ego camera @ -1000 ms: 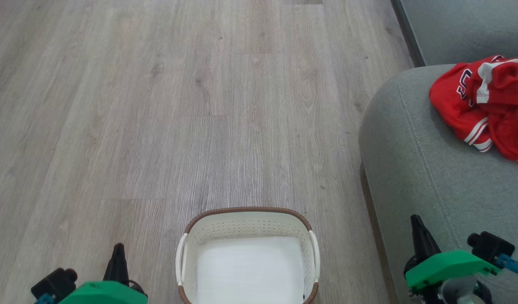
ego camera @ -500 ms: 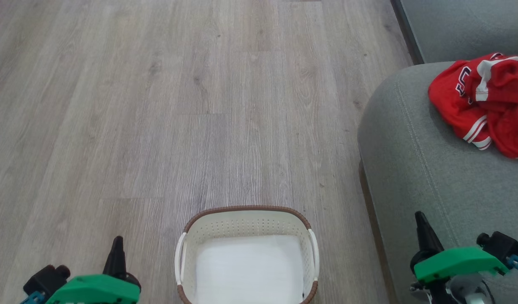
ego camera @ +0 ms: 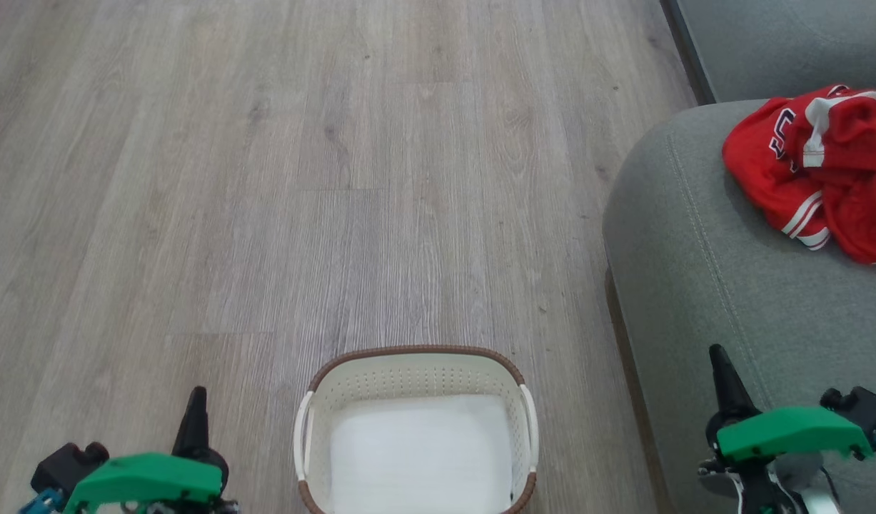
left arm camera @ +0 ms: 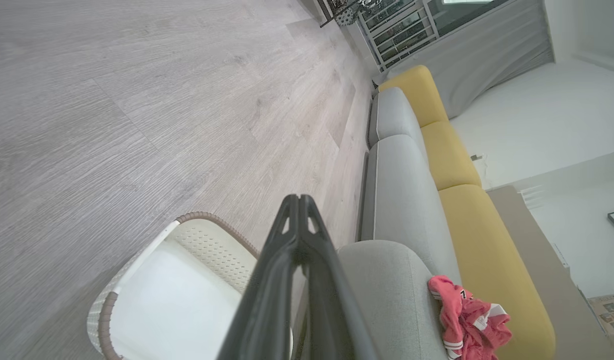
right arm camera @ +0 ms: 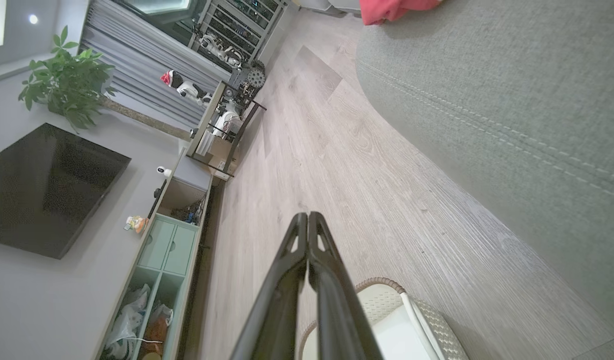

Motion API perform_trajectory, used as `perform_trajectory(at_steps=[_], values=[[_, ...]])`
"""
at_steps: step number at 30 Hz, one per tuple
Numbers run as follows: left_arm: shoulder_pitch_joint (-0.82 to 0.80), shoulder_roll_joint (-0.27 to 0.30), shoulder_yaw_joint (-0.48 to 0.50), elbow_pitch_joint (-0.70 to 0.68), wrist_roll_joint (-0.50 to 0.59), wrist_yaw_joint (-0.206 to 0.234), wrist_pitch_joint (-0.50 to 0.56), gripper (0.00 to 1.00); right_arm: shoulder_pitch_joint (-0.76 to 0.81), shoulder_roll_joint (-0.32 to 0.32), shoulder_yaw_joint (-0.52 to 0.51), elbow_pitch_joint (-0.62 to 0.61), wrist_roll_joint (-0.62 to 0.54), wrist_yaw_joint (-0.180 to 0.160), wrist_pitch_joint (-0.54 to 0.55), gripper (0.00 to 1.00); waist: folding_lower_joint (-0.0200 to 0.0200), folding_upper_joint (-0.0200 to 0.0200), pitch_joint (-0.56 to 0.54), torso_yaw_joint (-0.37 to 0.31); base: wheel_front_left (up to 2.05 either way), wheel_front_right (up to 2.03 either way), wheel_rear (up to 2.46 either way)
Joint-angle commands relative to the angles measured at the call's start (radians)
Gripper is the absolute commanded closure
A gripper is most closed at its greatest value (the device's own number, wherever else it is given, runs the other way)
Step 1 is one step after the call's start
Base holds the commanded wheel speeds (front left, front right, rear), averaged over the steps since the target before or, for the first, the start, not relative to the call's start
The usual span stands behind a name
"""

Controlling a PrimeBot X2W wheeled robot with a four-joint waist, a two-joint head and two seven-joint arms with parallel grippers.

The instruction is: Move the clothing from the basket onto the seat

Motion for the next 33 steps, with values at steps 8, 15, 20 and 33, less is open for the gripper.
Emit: perform_trajectory(at_steps=[8,15,20,33], values=[[-0.076,0.002,0.047,-0.036,-0.103,-0.026,0.027,1.00,-0.055,-0.002,-0.004,-0.055,0.111,0.000,0.032,1.00,0.0000,0.0000,0.004,-0.003,0.00,0.00,0.00],[-0.088,0.002,0.059,-0.037,-0.167,-0.038,0.044,1.00,-0.058,-0.002,-0.011,-0.065,0.178,0.000,0.049,1.00,0.0000,0.0000,0.007,-0.005,0.00,0.00,0.00],[-0.098,0.002,0.068,-0.038,-0.221,-0.048,0.059,1.00,-0.061,-0.002,-0.017,-0.073,0.233,0.000,0.064,1.00,0.0000,0.0000,0.009,-0.007,0.00,0.00,0.00],[-0.125,0.000,0.093,-0.040,-0.359,-0.074,0.096,1.00,-0.068,-0.002,-0.033,-0.094,0.378,0.000,0.101,1.00,0.0000,0.0000,0.015,-0.011,0.00,0.00,0.00]])
